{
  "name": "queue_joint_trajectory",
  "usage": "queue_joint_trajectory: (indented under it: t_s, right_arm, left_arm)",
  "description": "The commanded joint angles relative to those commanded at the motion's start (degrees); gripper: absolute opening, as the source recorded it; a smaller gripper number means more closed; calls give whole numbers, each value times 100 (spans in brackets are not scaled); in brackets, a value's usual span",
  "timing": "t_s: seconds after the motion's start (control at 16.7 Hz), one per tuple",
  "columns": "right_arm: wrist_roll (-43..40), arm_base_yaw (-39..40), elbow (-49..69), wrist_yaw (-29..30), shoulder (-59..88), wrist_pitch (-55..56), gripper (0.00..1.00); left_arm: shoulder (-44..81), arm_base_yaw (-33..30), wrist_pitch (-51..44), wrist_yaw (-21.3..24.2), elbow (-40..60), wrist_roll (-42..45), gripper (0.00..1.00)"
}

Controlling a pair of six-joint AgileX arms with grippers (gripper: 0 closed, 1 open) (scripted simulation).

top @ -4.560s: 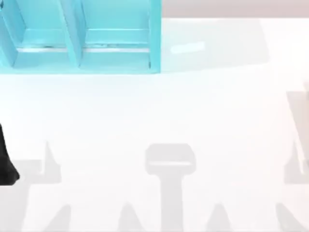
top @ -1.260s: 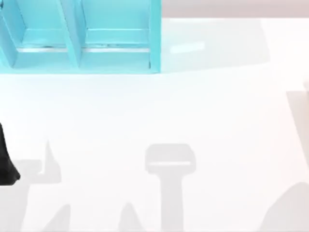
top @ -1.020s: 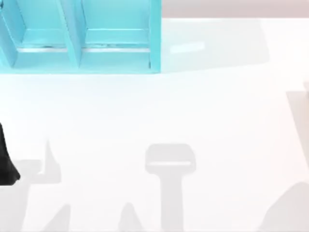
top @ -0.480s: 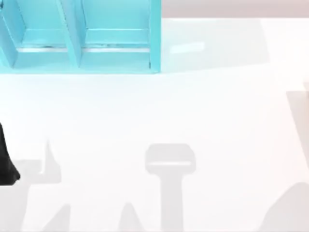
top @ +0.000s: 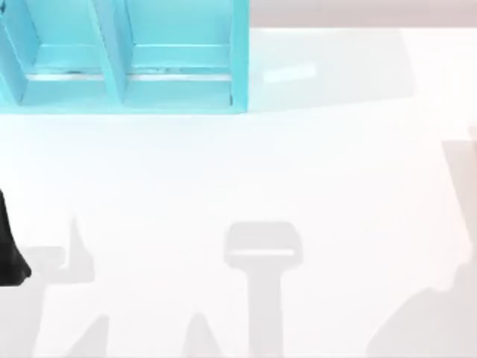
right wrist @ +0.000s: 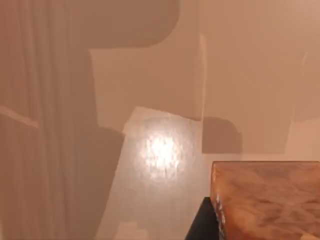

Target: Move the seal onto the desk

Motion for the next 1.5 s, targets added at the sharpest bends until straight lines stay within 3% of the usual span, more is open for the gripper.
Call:
queue_joint_trajectory:
  t_s: [0.3, 0.72, 1.2, 1.5]
  right_arm:
    - [934, 645, 503, -132, -965, -1300, 0]
    - [2608, 2487, 1619, 126, -1065, -2809, 0]
    - [2840, 2733, 1806, 179, -955, -2913, 0]
    - [3980, 3881, 2887, 168, 273, -2685, 0]
  left_arm:
    - [0, 0, 0, 0, 0, 0, 100]
    - [0, 0, 0, 0, 0, 0, 100]
    - [0, 0, 0, 0, 0, 0, 100]
    - [0, 0, 0, 0, 0, 0, 100]
